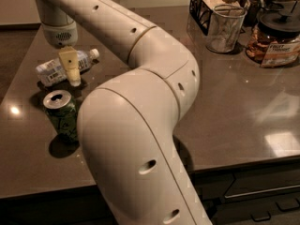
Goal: Move blue plastic bottle near green can
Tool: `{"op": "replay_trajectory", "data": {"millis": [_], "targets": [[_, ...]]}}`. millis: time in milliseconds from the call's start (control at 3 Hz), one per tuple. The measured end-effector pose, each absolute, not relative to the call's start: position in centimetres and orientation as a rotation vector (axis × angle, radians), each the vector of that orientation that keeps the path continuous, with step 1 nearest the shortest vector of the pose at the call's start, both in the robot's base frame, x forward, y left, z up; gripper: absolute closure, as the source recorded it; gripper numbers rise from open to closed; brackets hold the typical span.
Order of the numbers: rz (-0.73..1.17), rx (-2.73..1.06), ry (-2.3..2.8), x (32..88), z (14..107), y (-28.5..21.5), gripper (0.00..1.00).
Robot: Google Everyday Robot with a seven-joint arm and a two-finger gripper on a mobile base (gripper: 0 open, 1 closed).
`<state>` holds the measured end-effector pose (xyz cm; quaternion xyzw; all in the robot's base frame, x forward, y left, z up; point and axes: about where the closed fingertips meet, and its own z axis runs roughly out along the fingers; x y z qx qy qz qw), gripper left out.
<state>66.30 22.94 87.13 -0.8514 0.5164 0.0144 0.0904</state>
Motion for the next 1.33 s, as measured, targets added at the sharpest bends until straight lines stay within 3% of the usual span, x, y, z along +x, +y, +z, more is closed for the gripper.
{"op": "replay_trajectory", "data": {"millis": [333,1333], "targets": [[0.017,-2.577,1.517,66.8,86.1,23.3,0.16],[0.006,-2.626,1.434,63.3,88.2,20.4,0.85]]}}
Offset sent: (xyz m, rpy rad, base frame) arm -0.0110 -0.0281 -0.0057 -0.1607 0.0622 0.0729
